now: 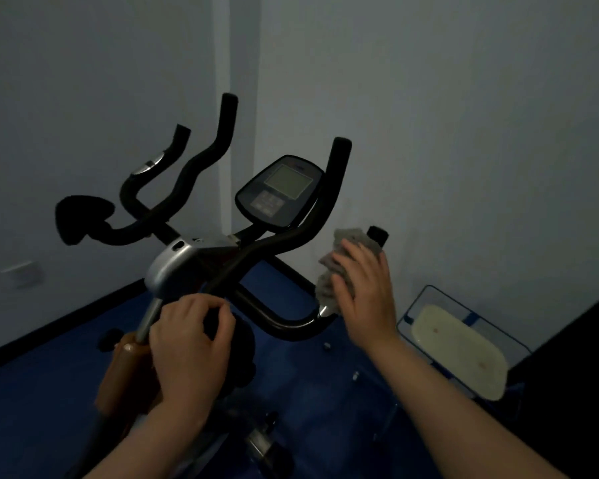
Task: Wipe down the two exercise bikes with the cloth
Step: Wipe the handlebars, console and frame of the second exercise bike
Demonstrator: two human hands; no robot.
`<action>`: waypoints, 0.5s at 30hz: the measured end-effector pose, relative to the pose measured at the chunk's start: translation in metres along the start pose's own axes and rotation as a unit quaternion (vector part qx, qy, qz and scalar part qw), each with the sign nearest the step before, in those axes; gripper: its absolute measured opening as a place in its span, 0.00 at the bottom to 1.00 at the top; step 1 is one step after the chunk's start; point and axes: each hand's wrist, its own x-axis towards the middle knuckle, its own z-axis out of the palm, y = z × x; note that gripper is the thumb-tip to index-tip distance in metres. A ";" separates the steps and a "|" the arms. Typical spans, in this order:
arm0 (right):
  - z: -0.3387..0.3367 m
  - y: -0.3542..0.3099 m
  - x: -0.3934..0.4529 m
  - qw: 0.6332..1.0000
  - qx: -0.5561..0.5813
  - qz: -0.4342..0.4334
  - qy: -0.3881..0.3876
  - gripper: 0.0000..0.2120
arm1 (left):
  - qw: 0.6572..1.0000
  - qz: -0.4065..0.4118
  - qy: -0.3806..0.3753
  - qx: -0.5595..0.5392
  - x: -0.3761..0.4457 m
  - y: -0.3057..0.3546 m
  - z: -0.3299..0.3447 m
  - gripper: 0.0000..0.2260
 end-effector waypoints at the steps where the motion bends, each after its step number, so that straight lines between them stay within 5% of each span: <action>1: -0.007 0.008 0.013 1.000 -0.025 -0.011 0.010 0.12 | 0.999 0.030 -0.009 0.006 0.003 0.002 -0.001 0.04; 5: -0.019 0.019 0.063 0.993 -0.001 0.093 0.066 0.04 | 0.988 0.133 -0.077 0.000 0.023 0.021 0.006 0.04; 10: 0.005 0.000 0.053 0.950 0.139 0.221 0.170 0.06 | 0.994 0.099 -0.053 0.015 0.028 0.026 0.017 0.04; 15: 0.009 0.004 0.066 0.929 0.124 0.290 0.194 0.11 | 0.994 0.105 -0.039 -0.006 0.027 0.026 0.016 0.10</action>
